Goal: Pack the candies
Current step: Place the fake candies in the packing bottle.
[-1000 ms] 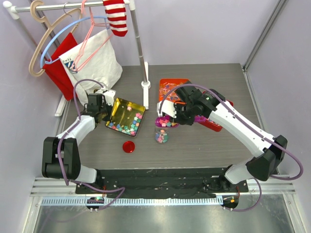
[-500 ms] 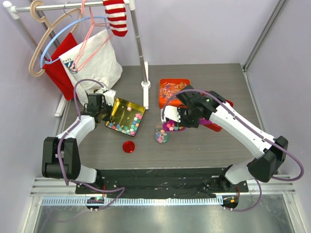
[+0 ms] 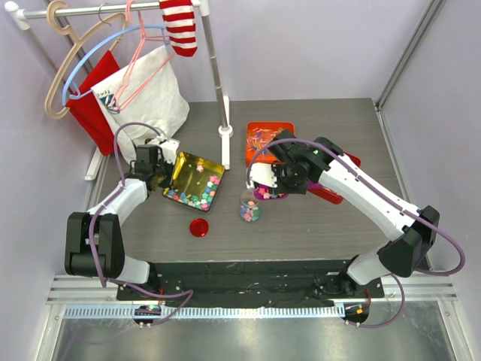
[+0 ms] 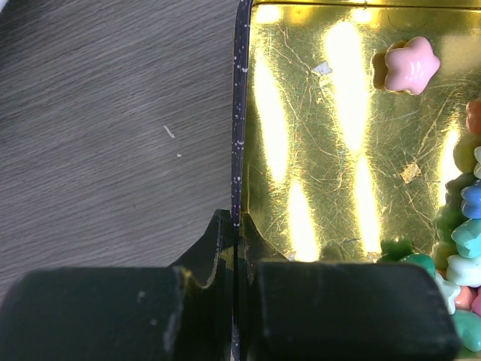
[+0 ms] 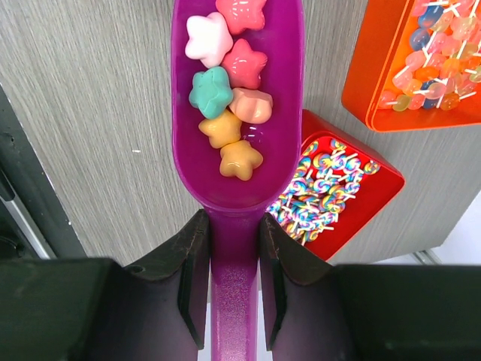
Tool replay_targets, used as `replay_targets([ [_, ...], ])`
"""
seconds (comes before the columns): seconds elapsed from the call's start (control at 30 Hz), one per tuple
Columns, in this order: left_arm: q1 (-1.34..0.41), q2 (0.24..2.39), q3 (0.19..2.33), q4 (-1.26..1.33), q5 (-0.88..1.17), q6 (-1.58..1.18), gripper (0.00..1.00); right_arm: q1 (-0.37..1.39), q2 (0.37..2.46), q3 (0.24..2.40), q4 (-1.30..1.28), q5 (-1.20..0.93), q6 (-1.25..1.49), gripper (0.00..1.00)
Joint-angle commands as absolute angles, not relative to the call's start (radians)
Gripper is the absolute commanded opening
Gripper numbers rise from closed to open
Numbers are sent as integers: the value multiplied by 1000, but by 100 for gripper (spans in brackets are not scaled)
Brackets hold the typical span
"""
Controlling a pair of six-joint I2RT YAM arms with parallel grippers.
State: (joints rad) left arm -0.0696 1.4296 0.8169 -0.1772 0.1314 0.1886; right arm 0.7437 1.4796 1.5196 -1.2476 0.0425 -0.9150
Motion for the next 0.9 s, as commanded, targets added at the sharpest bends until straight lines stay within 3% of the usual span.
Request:
replay_targets([
  [0.0, -64, 1422, 848, -124, 160, 175, 0, 779, 1493, 1568, -1275, 104, -928, 1],
  [0.87, -63, 1424, 845, -118, 166, 175, 0, 850, 1522, 1646, -1318, 229, -948, 1],
])
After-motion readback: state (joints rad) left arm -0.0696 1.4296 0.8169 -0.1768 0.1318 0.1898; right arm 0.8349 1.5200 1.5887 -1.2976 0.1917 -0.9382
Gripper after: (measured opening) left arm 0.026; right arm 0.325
